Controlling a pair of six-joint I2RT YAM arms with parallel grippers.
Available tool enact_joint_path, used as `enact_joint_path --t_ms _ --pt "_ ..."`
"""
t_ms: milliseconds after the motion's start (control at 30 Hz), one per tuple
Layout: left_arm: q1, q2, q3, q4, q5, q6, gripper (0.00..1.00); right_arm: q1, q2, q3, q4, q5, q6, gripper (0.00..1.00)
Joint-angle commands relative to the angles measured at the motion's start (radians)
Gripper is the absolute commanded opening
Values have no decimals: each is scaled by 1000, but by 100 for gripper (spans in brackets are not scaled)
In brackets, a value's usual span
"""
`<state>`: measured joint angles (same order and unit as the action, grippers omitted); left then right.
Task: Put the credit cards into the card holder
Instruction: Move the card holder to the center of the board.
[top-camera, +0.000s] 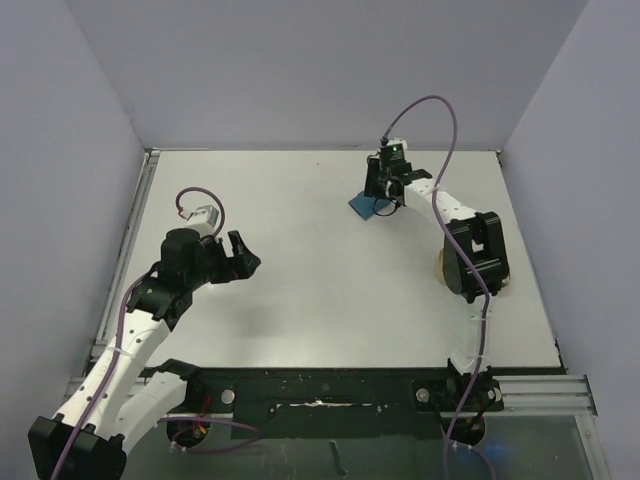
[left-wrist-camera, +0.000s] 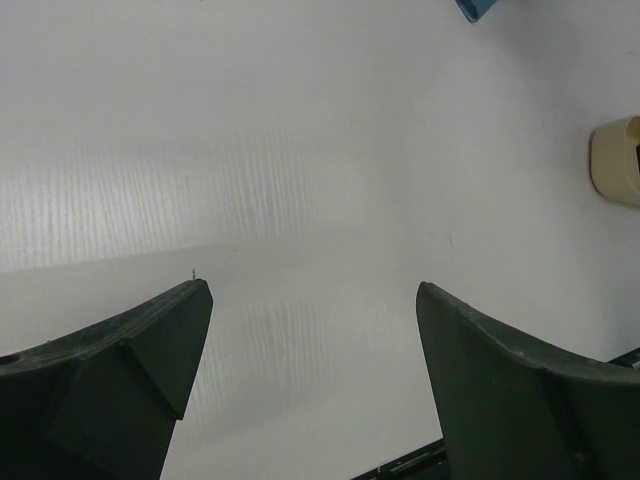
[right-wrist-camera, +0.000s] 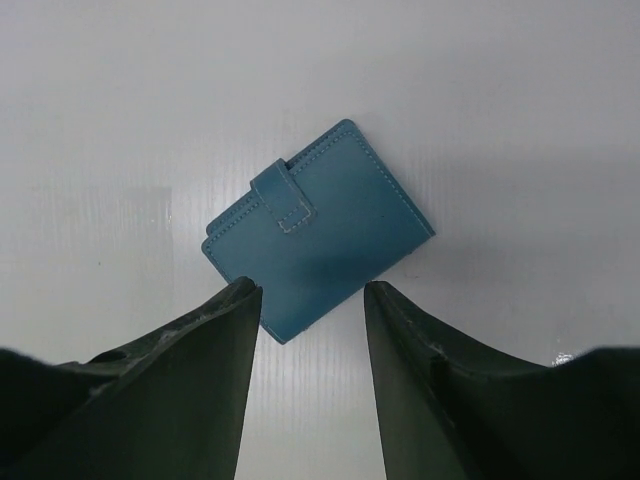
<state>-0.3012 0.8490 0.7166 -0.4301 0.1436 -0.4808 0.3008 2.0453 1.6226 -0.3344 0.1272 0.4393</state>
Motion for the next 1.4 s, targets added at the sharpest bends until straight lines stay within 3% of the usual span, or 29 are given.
enact_joint_path --t_ms 0,567,1033,1367 --pt "3 -21 5 44 14 28 83 45 57 86 4 31 -121 46" --pt "15 -27 1 47 12 34 83 67 201 87 1 33 -163 49" --pt "23 -25 -2 40 6 34 83 143 27 -255 25 -56 -144 48" --pt "24 -33 -2 32 -3 34 83 352 -107 -418 -35 -30 -151 48"
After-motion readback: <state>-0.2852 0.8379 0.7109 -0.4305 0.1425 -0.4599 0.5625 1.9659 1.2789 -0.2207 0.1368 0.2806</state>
